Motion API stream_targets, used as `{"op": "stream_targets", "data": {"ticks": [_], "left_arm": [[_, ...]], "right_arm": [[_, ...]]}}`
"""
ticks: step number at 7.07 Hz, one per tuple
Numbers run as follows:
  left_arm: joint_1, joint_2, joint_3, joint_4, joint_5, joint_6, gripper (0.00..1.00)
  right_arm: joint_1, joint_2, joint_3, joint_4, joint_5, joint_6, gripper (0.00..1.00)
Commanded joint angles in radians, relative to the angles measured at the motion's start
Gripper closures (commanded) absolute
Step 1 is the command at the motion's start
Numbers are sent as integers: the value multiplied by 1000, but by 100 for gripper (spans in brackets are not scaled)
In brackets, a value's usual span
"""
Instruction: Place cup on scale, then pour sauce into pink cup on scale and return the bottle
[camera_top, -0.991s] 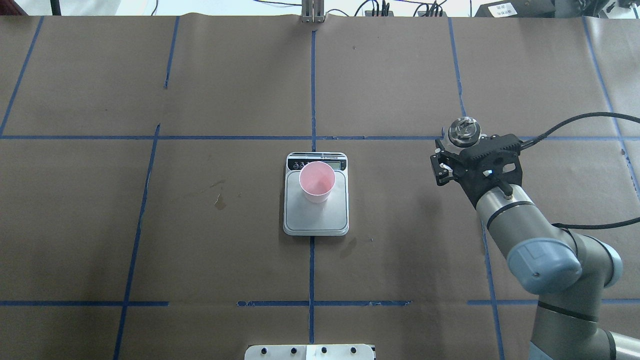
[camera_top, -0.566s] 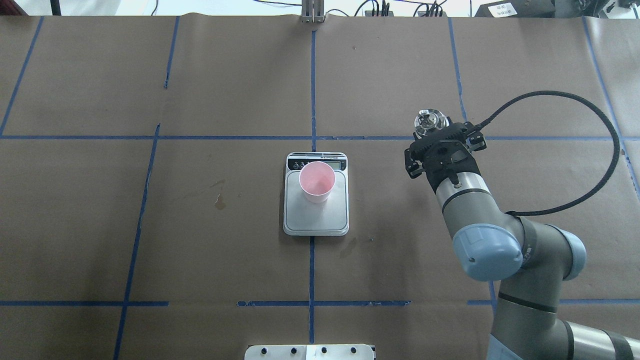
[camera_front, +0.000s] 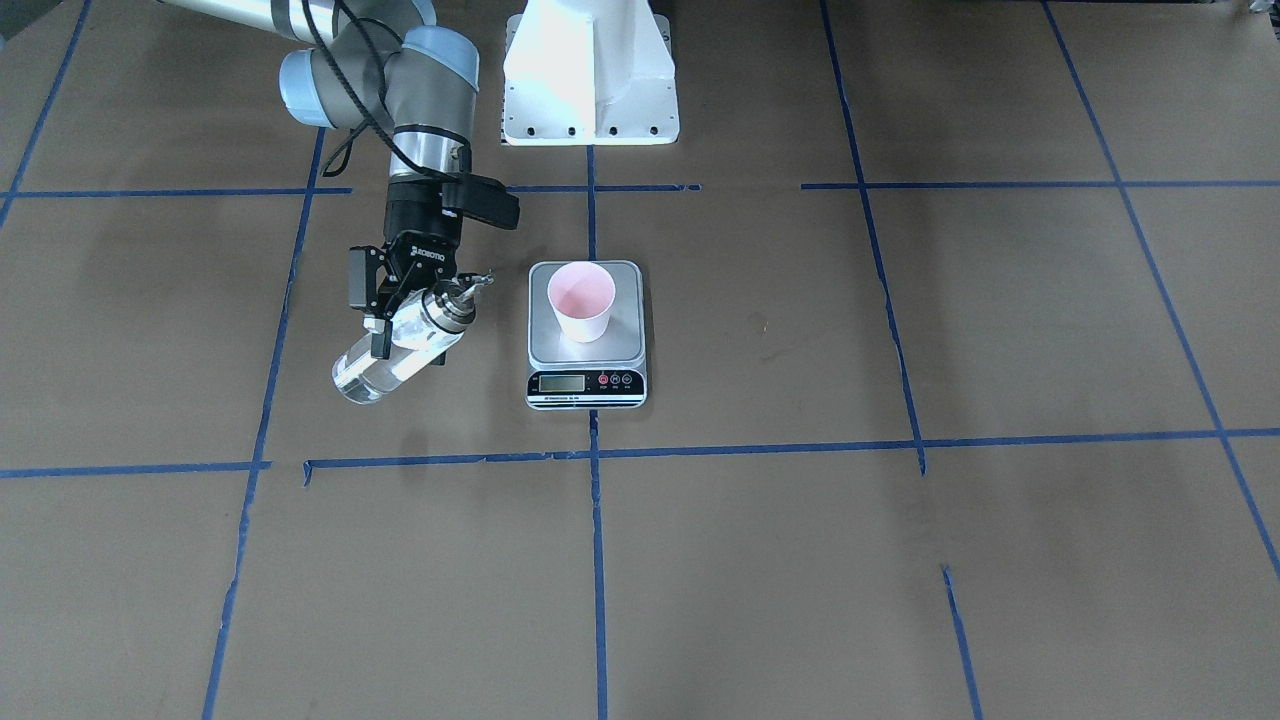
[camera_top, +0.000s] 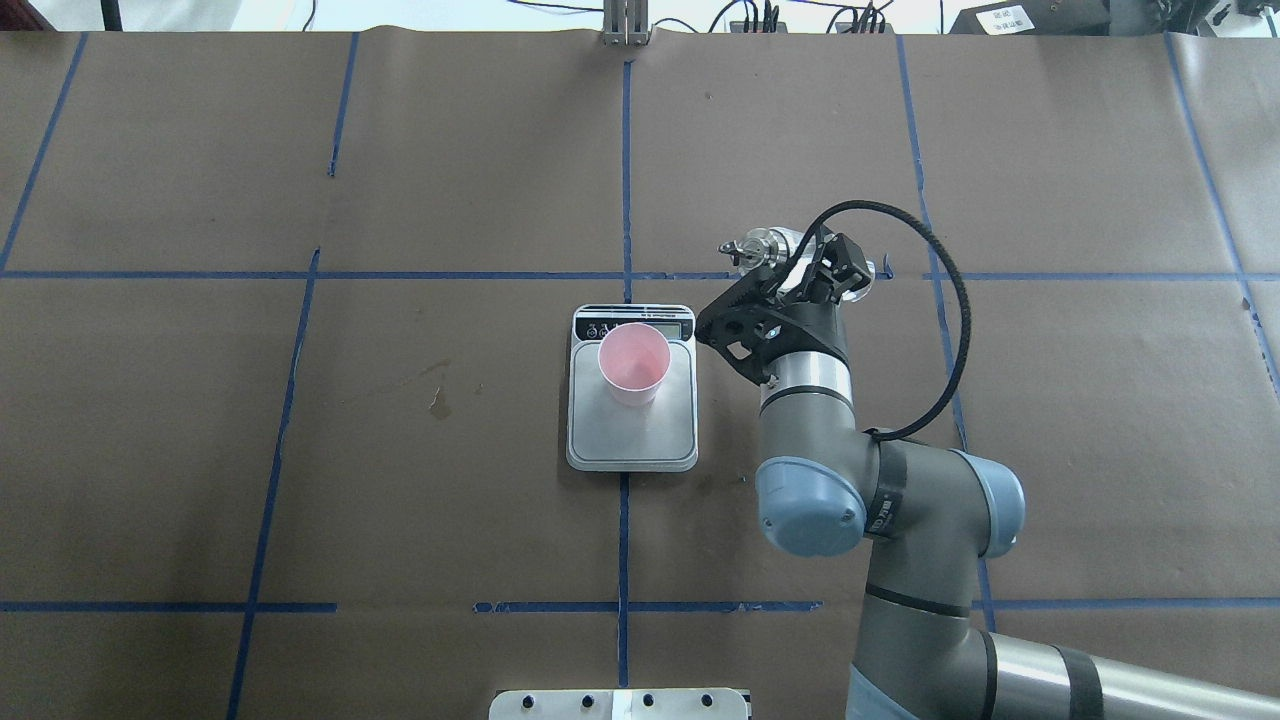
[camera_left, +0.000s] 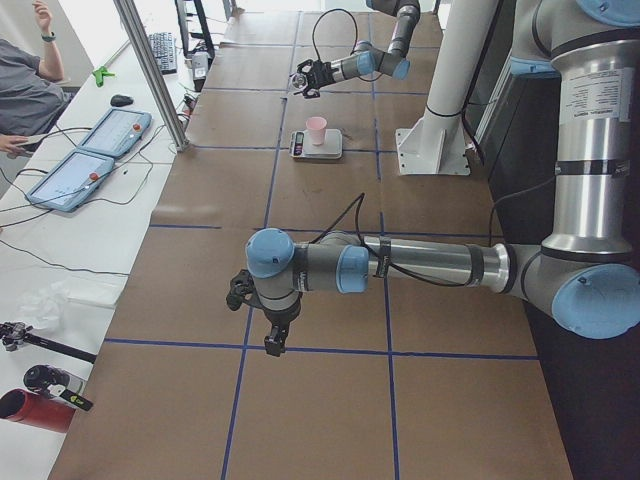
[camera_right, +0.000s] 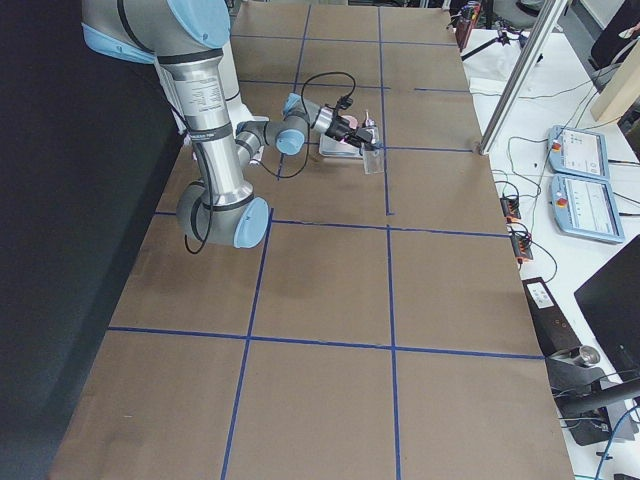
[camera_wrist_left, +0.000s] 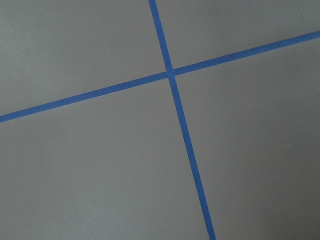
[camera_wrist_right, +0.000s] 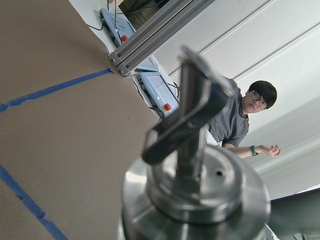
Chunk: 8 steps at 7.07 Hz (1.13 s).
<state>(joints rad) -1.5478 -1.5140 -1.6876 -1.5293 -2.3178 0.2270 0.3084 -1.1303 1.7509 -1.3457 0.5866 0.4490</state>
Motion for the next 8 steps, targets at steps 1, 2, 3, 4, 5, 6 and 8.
{"op": "stream_targets", "data": {"ticks": [1,2,3,4,5,6,8], "left_arm": [[1,0,2,0,0,0,0],[2,0,3,-2,0,0,0],[0,0,5,-2,0,0,0],[0,2,3,-2,0,0,0],[0,2,2,-2,0,0,0],[0,2,3,-2,-2,0,0],[1,2,8,-2,-3,0,0]], "right_arm": [[-51,43,-13,-96,-114,-108,100],[-66,40,-14,-102,-160,-213,100],[-71,40,-14,-104,-191,-286,100],[-71,40,-19,-105,-192,-333,100],[-72,37,-24,-110,-212,-417,100],[-71,38,-24,-110,-253,-484,100],[-75,34,-24,-112,-286,-583,100]]}}
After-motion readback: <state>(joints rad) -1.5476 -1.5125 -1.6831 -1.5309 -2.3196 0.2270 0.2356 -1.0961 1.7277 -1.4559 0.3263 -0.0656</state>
